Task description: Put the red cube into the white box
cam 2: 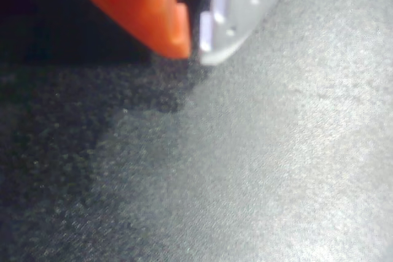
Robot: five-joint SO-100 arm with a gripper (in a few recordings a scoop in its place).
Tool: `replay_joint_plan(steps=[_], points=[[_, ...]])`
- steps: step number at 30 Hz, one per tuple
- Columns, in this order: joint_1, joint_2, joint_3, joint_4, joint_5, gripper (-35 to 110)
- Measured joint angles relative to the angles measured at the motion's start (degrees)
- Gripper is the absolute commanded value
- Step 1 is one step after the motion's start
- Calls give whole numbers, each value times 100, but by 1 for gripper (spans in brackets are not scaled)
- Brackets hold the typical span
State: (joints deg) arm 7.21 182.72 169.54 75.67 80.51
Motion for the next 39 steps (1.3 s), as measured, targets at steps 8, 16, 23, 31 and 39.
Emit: replay_joint_plan(steps=[8,16,23,31,39], points=[[0,0,0,0,0,0],[0,0,0,0,0,0],[0,0,0,0,0,0],[0,0,0,0,0,0],[88,0,0,0,0,0]])
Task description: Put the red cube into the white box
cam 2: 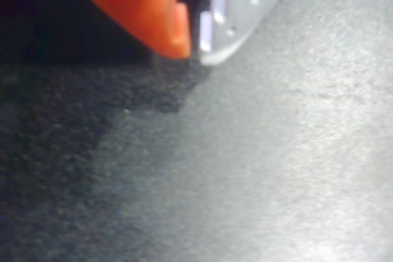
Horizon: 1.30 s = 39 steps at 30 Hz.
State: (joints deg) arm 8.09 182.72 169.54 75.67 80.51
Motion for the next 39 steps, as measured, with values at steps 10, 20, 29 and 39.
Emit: replay_joint_plan(steps=[10,20,29,39], points=[[-26,0,0,9,0,0],[-360,-18,-193,246,325,0],[-475,-1881,-1731,246,325,0],[-1406,-3885,-3357,97,703,6]])
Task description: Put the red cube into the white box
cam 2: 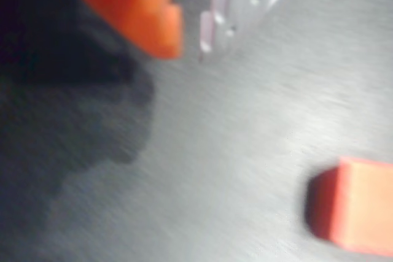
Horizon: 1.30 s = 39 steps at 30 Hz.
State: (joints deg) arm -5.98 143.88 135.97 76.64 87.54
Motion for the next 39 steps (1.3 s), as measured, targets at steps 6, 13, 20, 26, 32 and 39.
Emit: replay_joint_plan(steps=[6,13,20,26,32,39], points=[[-826,-1529,-976,-325,765,13],[-1406,-2900,-1872,-562,1450,21],[-1907,-3568,-1951,-1230,2109,29],[-1969,-3858,-1951,-1635,2373,29],[-1995,-3946,-1784,-2004,2522,29],[-2083,-3929,-958,-2742,2786,29]])
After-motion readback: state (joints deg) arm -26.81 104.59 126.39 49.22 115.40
